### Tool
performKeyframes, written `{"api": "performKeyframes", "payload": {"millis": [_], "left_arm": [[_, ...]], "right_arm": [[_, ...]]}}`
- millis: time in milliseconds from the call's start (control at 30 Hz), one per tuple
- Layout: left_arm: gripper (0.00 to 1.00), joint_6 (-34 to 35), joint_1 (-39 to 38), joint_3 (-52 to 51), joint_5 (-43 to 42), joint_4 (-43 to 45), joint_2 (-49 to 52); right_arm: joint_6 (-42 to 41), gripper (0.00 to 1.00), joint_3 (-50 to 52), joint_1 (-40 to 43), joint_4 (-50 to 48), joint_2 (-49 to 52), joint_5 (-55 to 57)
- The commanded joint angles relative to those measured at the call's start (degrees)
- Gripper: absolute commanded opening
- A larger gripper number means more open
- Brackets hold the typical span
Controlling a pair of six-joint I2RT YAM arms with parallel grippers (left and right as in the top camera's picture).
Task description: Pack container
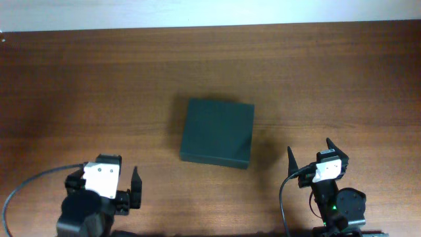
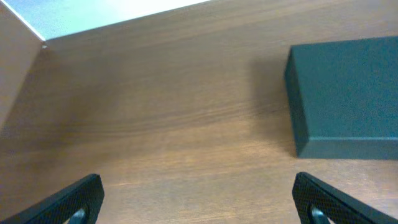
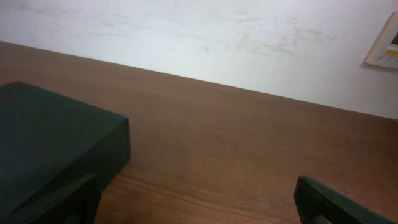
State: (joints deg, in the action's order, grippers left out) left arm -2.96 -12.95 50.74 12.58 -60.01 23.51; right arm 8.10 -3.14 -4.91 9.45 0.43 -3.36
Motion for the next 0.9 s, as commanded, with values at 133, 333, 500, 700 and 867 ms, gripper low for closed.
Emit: {"api": "performKeyframes", "payload": {"millis": [133, 333, 500, 700, 867], "left_arm": [[0.99, 0.0, 4.3, -19.9, -11.5, 21.2, -16.4], [0.99, 0.0, 7.2, -36.2, -8.6, 45.1, -23.3], [0.99, -0.1, 7.5, -46.3, -1.9, 59.5, -23.2], [0.99, -0.3, 7.5, -50.2, -3.4, 55.9, -23.2], [0.99, -4.2, 7.5, -50.2, -9.0, 55.4, -23.2]], "right_arm": [[-0.5, 0.99, 0.5, 0.5, -0.1, -0.2, -0.7], [-0.5, 0.99, 0.5, 0.5, -0.1, -0.2, -0.7], [-0.5, 0.99, 0.5, 0.5, -0.1, -0.2, -0.7], [-0.5, 0.99, 0.5, 0.5, -0.1, -0.2, -0.7], [-0.5, 0.99, 0.5, 0.5, -0.1, -0.2, -0.7]]}}
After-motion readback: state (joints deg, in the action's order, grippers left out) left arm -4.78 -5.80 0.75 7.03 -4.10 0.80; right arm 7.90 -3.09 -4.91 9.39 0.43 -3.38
